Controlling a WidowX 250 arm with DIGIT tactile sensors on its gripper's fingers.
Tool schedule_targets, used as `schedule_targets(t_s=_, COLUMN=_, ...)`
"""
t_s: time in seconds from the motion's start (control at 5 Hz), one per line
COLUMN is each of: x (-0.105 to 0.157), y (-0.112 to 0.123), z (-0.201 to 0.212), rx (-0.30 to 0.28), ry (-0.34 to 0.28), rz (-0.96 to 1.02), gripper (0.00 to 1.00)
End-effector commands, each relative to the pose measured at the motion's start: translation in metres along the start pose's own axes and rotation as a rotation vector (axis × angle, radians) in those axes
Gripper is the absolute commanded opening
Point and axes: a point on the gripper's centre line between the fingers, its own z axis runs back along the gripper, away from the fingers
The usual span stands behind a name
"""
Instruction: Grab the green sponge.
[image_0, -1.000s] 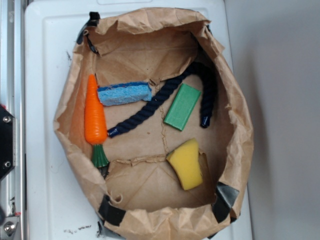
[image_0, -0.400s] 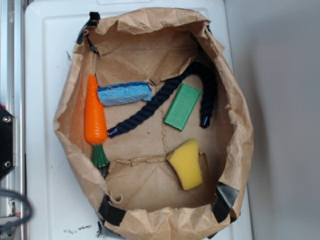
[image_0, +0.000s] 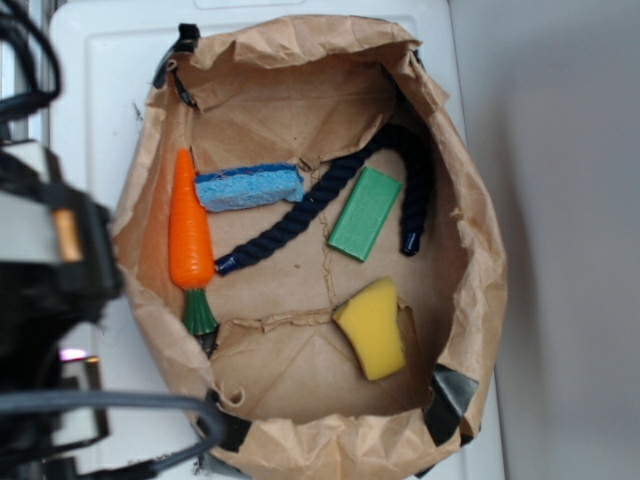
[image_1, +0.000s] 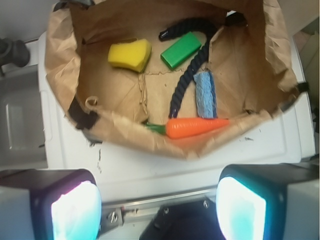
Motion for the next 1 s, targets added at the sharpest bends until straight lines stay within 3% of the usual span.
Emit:
schedule_targets(t_s=0.0, x=0.045, y=-0.003, z=-0.014, rx=-0.002, ry=-0.040, rz=-0.102, gripper=1.00)
schedule_targets(t_s=0.2, x=0.064, y=-0.002, z=-0.025, rx=-0.115, ry=0.048, rz=-0.295, gripper=1.00)
schedule_targets(t_s=0.4, x=0.080, y=-0.002, z=-0.020, rx=-0.097, ry=0.043, rz=-0.343, gripper=1.00)
schedule_targets(t_s=0.8, x=0.080, y=-0.002, z=-0.020, rx=-0.097, ry=0.043, rz=-0.343, gripper=1.00)
